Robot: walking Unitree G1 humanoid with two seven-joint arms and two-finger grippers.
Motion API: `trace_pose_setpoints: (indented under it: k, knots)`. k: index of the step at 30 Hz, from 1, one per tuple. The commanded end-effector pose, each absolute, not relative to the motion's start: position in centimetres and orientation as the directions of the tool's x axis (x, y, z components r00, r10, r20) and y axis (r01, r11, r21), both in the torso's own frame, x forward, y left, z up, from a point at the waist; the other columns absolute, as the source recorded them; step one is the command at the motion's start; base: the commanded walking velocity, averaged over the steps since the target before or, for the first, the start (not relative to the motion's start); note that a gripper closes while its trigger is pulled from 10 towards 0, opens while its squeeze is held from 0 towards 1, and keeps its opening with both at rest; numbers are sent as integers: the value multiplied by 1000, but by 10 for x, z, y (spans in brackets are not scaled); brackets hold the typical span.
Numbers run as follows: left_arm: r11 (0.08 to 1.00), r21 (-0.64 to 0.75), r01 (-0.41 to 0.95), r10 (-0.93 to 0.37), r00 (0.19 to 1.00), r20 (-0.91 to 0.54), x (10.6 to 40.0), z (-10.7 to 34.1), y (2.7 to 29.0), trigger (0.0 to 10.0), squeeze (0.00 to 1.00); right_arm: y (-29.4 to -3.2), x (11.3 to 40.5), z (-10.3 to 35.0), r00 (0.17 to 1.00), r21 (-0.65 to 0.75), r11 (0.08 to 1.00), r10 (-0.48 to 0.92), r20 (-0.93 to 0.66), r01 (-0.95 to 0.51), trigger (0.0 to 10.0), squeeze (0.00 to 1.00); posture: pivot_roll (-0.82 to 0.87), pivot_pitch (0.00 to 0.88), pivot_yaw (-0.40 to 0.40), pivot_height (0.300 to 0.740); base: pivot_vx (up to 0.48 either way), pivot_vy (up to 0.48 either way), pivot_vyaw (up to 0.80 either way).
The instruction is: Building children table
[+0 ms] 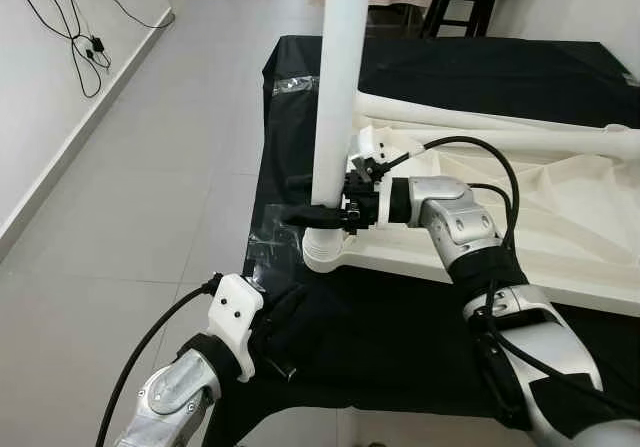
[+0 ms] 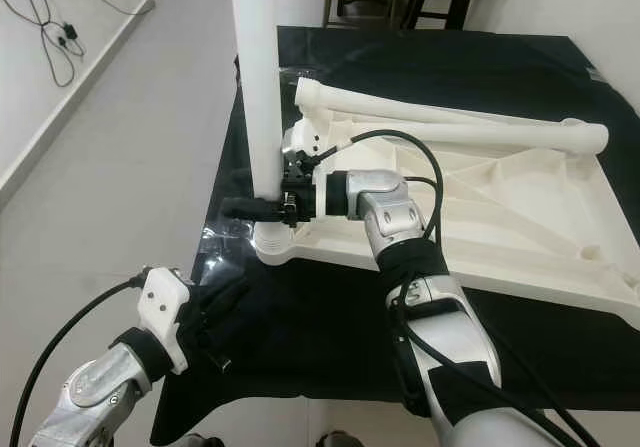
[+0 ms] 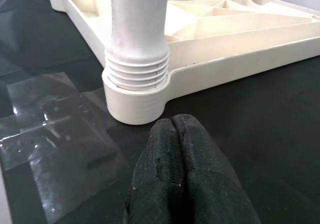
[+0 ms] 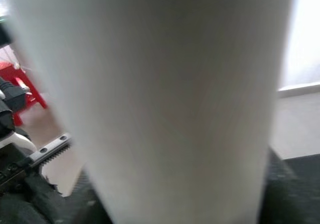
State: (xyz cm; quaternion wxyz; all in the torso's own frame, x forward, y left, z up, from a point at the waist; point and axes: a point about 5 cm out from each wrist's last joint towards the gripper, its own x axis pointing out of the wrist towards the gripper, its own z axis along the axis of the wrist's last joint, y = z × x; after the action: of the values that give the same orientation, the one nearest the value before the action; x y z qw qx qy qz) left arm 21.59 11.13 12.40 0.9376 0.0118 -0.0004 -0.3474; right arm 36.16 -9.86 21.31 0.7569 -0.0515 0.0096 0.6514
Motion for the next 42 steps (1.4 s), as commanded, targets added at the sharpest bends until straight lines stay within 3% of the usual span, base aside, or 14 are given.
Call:
trace_pose_setpoints:
  k: [1, 10, 12, 23, 24, 26, 27, 28, 29, 30, 35, 37, 38, 42]
  knots:
    - [755, 18, 655, -655, 755, -17, 213, 122, 111, 10000, 0, -96, 358, 203, 120, -27, 118, 989, -91, -993, 0, 0, 62, 137, -48, 740, 0, 0, 0]
    - [747, 2, 665, -665, 747, -18, 207, 124, 112, 10000, 0, -115, 334, 195, 451, -78, 447, 891, -42, -891, 0, 0, 45, 168, -55, 740, 0, 0, 0]
    - [746, 1, 666, -666, 746, -18, 206, 124, 114, 10000, 0, -106, 322, 162, 843, 0, 849, 525, -117, -529, 0, 0, 31, 177, -54, 740, 0, 0, 0]
    - [746, 7, 666, -665, 746, -26, 209, 123, 115, 10000, 0, -67, 290, 150, 821, 16, 828, 558, -122, -560, 0, 0, 35, 162, -50, 740, 0, 0, 0]
    - [750, 10, 661, -661, 750, -25, 210, 123, 115, 10000, 0, -68, 295, 151, 815, 16, 823, 565, -128, -568, 8980, 0, 35, 161, -49, 740, 0, 0, 0]
    - [756, 14, 654, -654, 756, -24, 211, 123, 115, 10000, 0, -71, 303, 158, 821, 43, 829, 559, -115, -558, 10000, 0, 39, 156, -50, 740, 0, 0, 0]
    - [761, 17, 649, -649, 761, -23, 211, 124, 116, 10000, 0, -73, 308, 163, 828, 64, 835, 550, -105, -547, 10000, 329, 40, 155, -51, 740, 0, 0, 0]
    - [761, 17, 649, -649, 761, -23, 211, 124, 116, 10000, 0, -73, 308, 163, 828, 64, 835, 550, -105, -547, 10000, 329, 40, 155, -51, 740, 0, 0, 0]
    - [761, 19, 648, -648, 762, -24, 212, 124, 115, 10000, 0, -76, 312, 169, 816, 73, 820, 573, -80, -568, 10000, 902, 46, 152, -54, 740, 0, 0, 0]
    - [761, 18, 649, -649, 761, -25, 213, 124, 115, 10000, 0, -79, 316, 174, 778, 69, 779, 626, -53, -623, 10000, 1000, 46, 152, -54, 740, 0, 0, 0]
    - [756, 15, 654, -654, 756, -25, 213, 123, 113, 10000, 0, -88, 324, 193, 564, -5, 564, 825, 22, -825, 10000, 1000, 51, 145, -59, 740, 0, 0, 0]
    - [755, 14, 655, -655, 755, -24, 214, 124, 112, 10000, 0, -92, 325, 197, 490, -36, 490, 872, 24, -871, 10000, 737, 53, 146, -60, 740, 0, 0, 0]
    - [755, 13, 656, -655, 755, -23, 214, 124, 112, 10000, 0, -97, 326, 195, 375, -53, 374, 927, -16, -926, 10000, 0, 63, 144, -61, 740, 0, 0, 0]
    - [758, 24, 652, -652, 758, -25, 213, 123, 110, 10000, 0, -109, 338, 184, 251, -2, 252, 962, -104, -968, 10000, 0, 100, 139, -70, 740, 0, 0, 0]
